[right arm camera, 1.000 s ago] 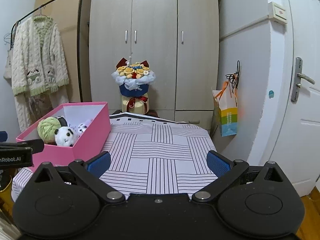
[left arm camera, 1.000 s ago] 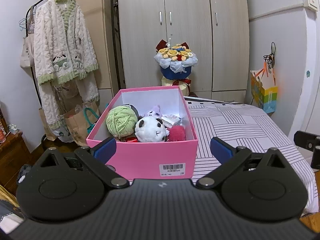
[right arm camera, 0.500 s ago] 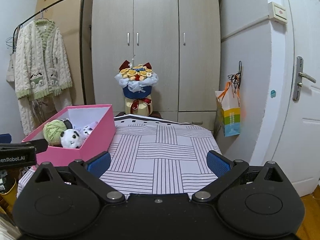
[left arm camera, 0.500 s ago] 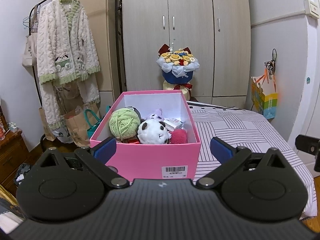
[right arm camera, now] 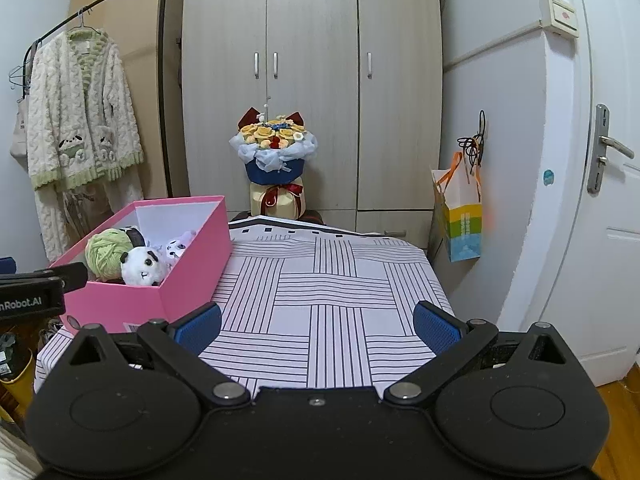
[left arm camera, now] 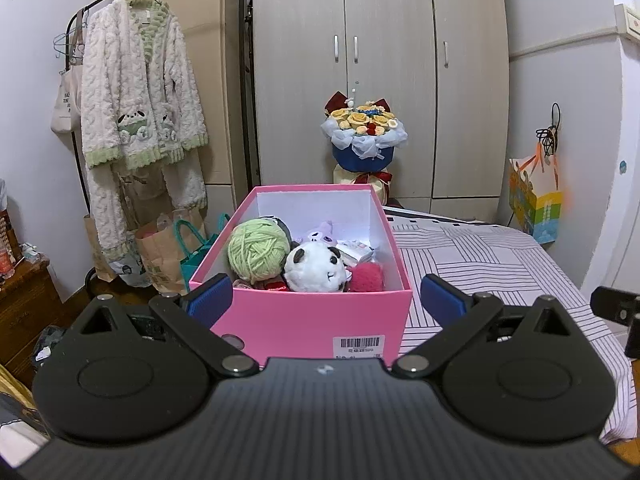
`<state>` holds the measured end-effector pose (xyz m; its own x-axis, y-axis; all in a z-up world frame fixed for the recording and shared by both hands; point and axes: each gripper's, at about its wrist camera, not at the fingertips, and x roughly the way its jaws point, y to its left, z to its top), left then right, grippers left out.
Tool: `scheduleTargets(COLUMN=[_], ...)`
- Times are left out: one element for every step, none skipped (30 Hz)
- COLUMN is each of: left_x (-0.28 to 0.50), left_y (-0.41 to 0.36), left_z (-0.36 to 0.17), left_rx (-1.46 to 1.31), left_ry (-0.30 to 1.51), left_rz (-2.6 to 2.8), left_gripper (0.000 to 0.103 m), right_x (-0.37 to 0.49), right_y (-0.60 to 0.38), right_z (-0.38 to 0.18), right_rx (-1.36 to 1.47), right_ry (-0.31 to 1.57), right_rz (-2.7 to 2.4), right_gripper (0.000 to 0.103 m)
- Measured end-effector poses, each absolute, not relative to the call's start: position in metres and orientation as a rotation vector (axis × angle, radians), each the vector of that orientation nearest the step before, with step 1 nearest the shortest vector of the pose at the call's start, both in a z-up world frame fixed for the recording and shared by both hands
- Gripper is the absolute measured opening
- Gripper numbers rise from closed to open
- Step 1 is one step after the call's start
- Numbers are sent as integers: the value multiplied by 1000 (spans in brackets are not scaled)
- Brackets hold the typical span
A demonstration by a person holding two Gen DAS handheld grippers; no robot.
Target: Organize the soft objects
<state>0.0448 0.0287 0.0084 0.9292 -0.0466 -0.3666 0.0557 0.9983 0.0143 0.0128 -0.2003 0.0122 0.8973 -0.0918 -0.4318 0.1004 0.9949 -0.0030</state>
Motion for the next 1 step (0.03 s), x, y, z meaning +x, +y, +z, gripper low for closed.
scheduleTargets(left_x=[45], left_y=[29], left_z=[9], left_rx=[27], left_ry=[374], left_rz=[-51], left_gripper=[102], right_x=[12], right_y=[-200], right_z=[12], right_rx=[19], right_ry=[446], right_rz=[-101], right_gripper=[103])
